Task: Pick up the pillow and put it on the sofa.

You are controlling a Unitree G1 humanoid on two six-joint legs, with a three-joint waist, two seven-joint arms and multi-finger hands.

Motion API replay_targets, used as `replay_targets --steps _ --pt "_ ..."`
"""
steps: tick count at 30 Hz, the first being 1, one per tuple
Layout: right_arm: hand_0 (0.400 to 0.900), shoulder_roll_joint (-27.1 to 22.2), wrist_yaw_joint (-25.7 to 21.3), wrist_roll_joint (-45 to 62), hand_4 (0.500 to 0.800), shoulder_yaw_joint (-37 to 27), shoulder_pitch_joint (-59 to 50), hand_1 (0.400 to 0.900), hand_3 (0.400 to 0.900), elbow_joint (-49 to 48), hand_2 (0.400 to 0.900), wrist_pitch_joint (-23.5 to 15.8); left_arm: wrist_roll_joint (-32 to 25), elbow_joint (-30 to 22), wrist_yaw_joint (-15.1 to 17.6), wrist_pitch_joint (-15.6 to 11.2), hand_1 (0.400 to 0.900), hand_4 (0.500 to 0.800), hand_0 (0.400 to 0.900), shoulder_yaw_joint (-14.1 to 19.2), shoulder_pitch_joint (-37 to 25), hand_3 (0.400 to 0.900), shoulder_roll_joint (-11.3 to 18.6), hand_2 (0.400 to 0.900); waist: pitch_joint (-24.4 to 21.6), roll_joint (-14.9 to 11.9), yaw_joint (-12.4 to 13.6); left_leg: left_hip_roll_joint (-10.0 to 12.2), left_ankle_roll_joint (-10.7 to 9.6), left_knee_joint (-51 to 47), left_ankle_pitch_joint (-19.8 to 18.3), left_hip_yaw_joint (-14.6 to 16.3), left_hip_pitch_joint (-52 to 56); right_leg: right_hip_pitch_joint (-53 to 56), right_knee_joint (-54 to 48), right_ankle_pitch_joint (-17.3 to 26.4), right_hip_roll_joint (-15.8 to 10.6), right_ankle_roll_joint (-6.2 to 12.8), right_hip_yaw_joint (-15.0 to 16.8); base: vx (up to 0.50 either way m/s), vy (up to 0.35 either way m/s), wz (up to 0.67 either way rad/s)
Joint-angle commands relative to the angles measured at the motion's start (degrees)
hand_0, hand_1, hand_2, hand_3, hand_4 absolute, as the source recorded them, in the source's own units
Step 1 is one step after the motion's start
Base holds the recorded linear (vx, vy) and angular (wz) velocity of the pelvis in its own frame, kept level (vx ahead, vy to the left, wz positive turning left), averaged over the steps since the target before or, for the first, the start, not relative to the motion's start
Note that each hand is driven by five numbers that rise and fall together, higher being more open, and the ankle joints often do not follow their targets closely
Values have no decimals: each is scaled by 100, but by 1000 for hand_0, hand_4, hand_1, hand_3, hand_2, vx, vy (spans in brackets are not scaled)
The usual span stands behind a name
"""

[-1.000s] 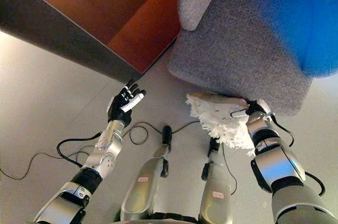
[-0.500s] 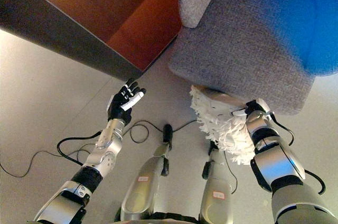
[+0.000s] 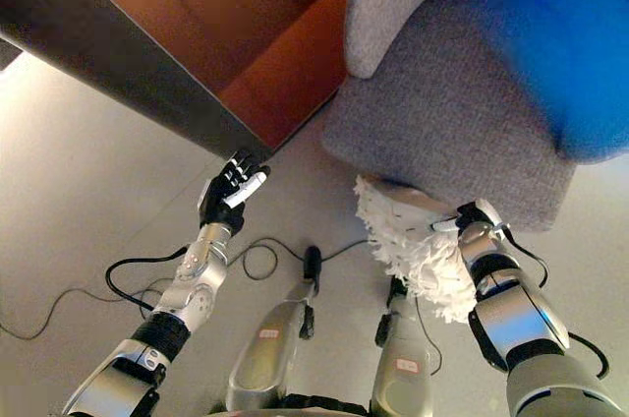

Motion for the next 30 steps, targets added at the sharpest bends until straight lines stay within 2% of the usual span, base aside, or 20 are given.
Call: replay_targets --steps 1,7,11,17,24,30 --pt "400 -520 -246 -104 500 -37 -180 400 400 -816 400 -175 139 -337 -56 -209 900 800 900 270 88 900 154 900 -288 -405 9 334 -297 513 -514 -269 186 141 264 -2 -703 530 83 131 2 -1" --pt "400 -537 -178 -278 500 -93 608 400 400 -1896 400 106 320 -154 -159 -10 900 800 900 377 577 900 125 900 -860 -601 -39 417 -347 235 -486 -222 744 734 5 -19 -637 541 11 173 -12 2" --pt "400 -668 53 -560 500 -172 1031 400 400 -2634 400 383 443 -63 -254 146 900 800 900 524 951 900 150 900 -1315 -724 -67 450 -358 132 -513 -177 1040 1074 -176 -13 -593 544 -39 209 -10 -2" --pt "400 -900 315 -987 500 -312 1319 400 400 -3104 400 542 539 -117 -371 393 900 800 900 679 1311 900 162 900 -1804 -799 -53 485 -351 12 -574 -131 1360 1385 -331 -20 -553 551 -101 156 5 0" --pt "400 -1171 600 -1290 500 -235 872 400 400 -3284 400 609 468 -5 -493 431 900 800 900 715 1448 900 194 900 -2115 -856 -11 540 -373 -137 -541 -94 1524 1560 -457 6 -517 561 -190 28 6 -1" --pt "400 -1561 1053 -1500 500 16 -13 400 400 -3098 400 637 422 111 -528 489 900 800 900 682 1408 900 226 900 -2337 -924 46 550 -368 -71 -541 -87 1534 1570 -392 3 -525 561 -202 20 4 0"
